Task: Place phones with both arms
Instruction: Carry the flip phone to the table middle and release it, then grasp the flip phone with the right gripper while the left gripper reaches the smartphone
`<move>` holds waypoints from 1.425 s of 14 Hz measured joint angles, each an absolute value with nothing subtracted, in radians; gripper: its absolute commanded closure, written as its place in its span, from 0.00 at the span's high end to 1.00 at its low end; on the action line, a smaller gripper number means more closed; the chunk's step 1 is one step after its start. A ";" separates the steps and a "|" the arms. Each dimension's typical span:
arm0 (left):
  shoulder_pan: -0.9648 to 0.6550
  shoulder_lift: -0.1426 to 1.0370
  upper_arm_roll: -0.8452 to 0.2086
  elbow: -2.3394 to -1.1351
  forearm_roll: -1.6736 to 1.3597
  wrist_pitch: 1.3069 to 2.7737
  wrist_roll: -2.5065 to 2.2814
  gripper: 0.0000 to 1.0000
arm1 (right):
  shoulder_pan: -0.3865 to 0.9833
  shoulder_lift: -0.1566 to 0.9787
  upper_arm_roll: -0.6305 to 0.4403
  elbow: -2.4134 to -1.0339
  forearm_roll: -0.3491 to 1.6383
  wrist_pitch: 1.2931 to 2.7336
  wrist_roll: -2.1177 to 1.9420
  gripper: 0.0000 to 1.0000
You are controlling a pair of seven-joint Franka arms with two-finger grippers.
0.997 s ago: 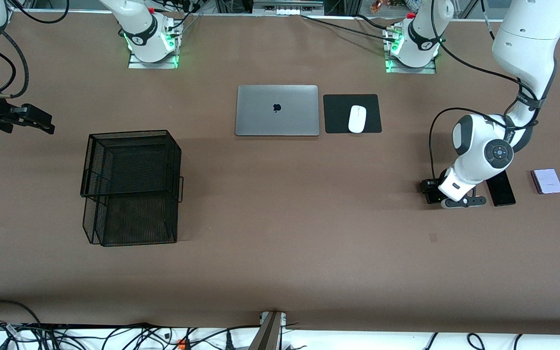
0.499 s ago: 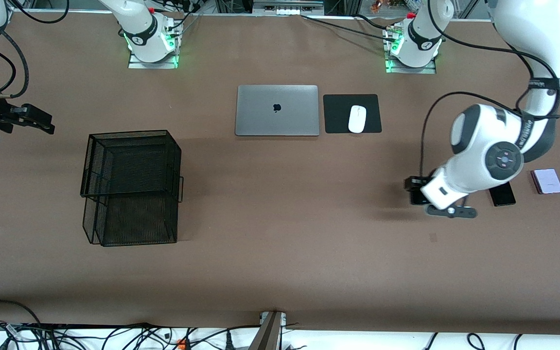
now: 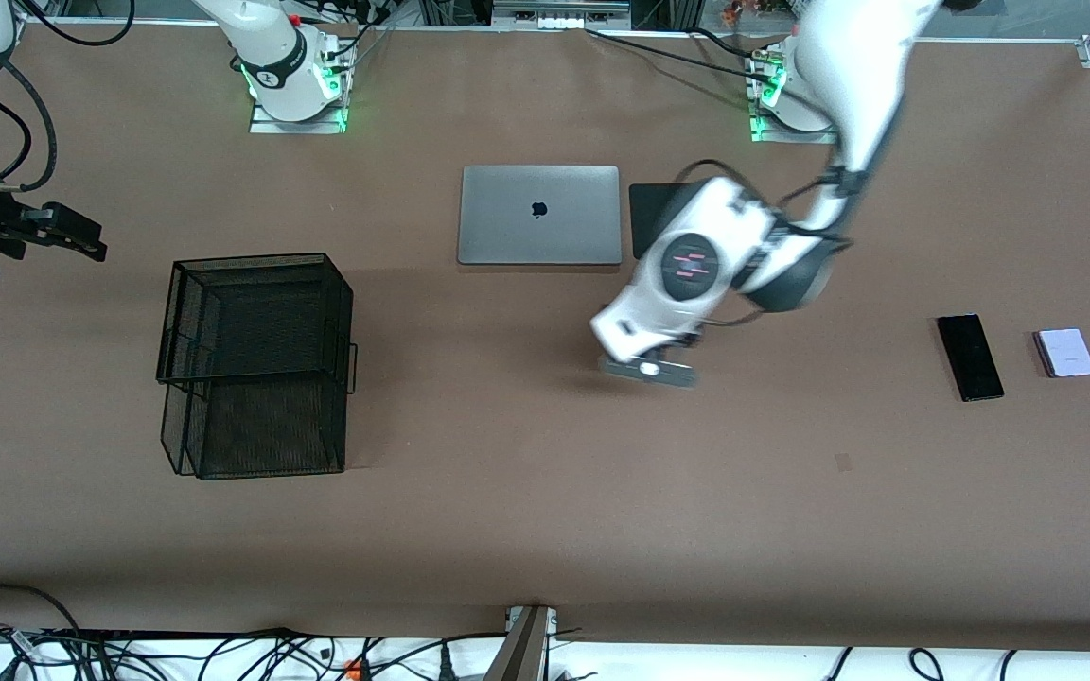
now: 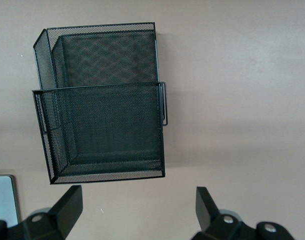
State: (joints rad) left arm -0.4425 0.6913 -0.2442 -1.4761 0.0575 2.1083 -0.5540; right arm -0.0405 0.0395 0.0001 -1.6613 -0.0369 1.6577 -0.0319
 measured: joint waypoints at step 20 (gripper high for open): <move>-0.469 0.593 -0.032 -1.366 0.166 1.794 -0.631 1.00 | 0.247 0.183 0.024 -1.663 -0.034 1.821 0.260 1.00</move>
